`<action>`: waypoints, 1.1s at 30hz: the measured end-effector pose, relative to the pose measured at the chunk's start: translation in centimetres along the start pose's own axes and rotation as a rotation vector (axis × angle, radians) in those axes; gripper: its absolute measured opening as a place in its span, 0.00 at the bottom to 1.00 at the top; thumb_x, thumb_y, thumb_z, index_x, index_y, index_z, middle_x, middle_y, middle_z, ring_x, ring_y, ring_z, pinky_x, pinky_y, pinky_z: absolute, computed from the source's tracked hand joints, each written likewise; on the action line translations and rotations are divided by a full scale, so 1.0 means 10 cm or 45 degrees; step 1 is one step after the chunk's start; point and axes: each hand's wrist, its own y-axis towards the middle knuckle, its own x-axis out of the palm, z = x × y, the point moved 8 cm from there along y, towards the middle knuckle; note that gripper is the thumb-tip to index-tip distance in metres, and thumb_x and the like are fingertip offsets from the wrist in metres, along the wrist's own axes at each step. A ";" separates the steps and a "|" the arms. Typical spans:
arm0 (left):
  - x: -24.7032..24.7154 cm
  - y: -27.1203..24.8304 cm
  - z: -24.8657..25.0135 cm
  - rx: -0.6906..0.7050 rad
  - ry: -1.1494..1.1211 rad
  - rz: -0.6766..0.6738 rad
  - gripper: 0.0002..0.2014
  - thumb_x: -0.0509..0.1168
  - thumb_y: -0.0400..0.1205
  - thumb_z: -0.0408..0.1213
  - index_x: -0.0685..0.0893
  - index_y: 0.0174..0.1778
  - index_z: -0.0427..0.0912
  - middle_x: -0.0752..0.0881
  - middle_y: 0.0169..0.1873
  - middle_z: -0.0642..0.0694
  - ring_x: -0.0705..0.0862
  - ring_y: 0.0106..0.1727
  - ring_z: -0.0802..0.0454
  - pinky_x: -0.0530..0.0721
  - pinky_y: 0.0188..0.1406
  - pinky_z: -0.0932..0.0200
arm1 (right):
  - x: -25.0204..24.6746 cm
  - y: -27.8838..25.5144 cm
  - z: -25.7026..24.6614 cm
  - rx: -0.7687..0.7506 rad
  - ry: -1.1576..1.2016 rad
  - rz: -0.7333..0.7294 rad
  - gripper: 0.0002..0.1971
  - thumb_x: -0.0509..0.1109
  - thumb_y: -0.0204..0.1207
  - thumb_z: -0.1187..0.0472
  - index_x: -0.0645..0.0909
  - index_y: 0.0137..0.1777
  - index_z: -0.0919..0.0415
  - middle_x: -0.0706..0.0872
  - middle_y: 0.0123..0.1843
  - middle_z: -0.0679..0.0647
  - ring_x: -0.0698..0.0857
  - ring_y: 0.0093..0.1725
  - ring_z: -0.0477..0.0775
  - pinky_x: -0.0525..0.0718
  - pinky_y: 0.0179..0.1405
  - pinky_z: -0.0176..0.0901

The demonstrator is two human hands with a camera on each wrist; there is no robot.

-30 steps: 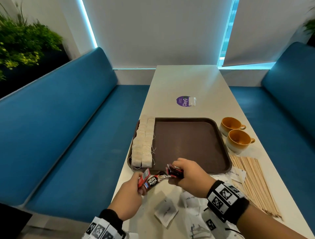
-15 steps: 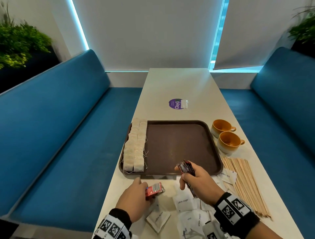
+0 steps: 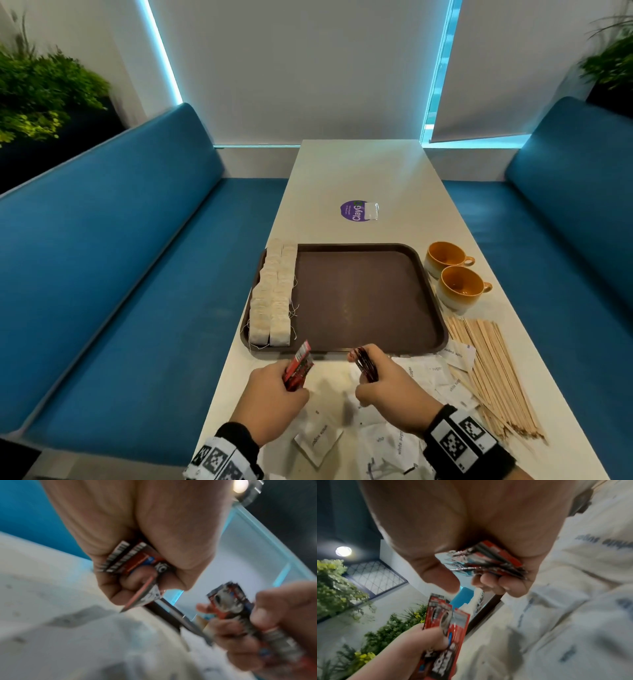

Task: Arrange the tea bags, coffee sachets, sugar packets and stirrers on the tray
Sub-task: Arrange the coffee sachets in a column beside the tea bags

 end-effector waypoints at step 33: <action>0.55 -0.33 0.61 -0.260 -1.352 -0.420 0.18 0.73 0.80 0.39 0.84 0.65 0.37 0.91 0.49 0.36 0.91 0.44 0.42 0.88 0.38 0.48 | 0.50 -0.14 -0.29 -0.115 0.447 -0.206 0.55 0.60 0.55 0.72 0.48 0.81 0.32 0.76 0.76 0.56 0.87 0.51 0.53 0.84 0.32 0.40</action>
